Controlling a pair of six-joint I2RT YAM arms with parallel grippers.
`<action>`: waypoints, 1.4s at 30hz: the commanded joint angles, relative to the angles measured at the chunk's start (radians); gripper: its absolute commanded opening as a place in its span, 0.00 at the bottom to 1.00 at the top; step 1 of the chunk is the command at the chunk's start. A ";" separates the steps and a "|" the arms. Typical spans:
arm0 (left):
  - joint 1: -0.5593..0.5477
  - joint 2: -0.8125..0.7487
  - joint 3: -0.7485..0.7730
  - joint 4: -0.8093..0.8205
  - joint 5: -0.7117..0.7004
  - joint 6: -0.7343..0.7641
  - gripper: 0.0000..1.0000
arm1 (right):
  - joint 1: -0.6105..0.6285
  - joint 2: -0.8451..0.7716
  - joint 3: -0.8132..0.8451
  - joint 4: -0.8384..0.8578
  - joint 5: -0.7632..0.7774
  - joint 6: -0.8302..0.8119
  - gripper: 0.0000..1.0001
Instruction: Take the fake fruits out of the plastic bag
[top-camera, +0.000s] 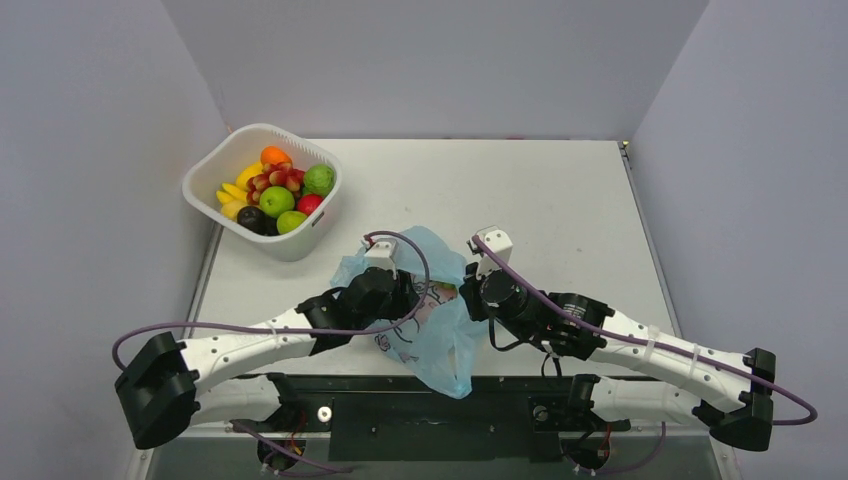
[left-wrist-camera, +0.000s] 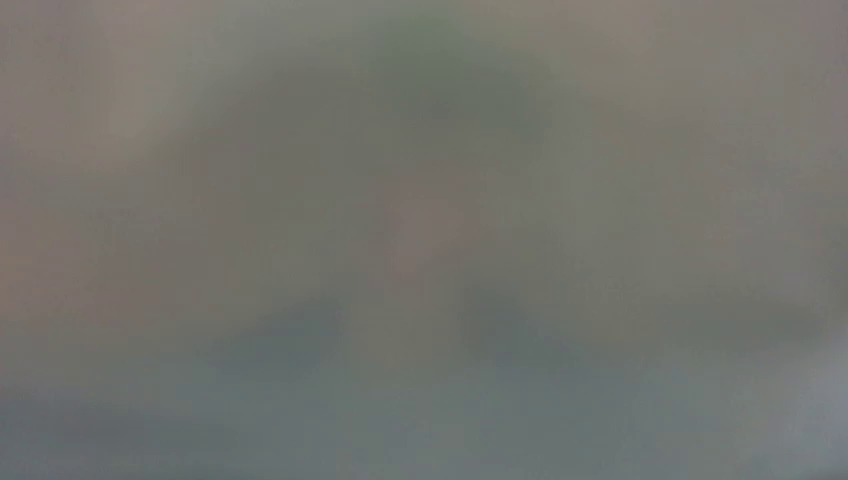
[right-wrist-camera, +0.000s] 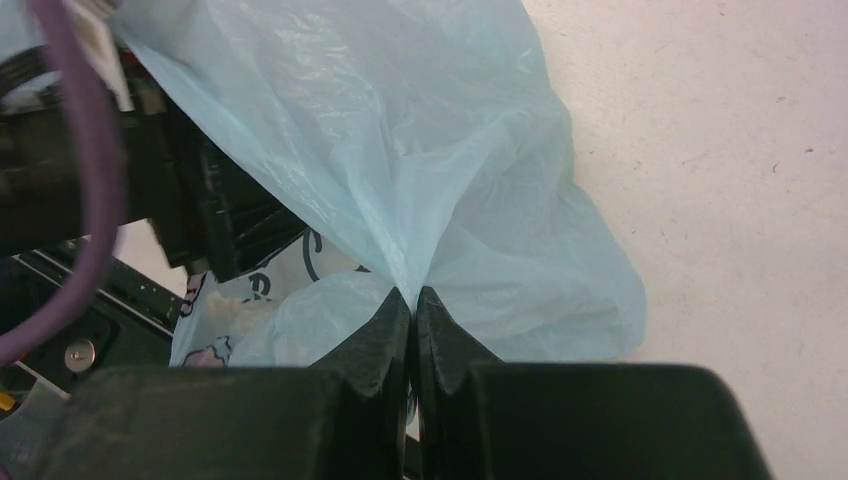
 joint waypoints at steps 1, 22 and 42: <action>0.023 0.104 0.066 0.148 0.018 -0.051 0.46 | -0.004 -0.010 0.030 -0.010 0.007 -0.001 0.00; -0.041 0.274 0.073 0.317 0.081 -0.147 0.49 | 0.159 -0.038 -0.230 0.282 0.231 0.451 0.82; -0.011 0.496 0.164 0.496 0.152 -0.162 0.60 | -0.037 -0.396 -0.515 0.147 -0.036 0.410 0.00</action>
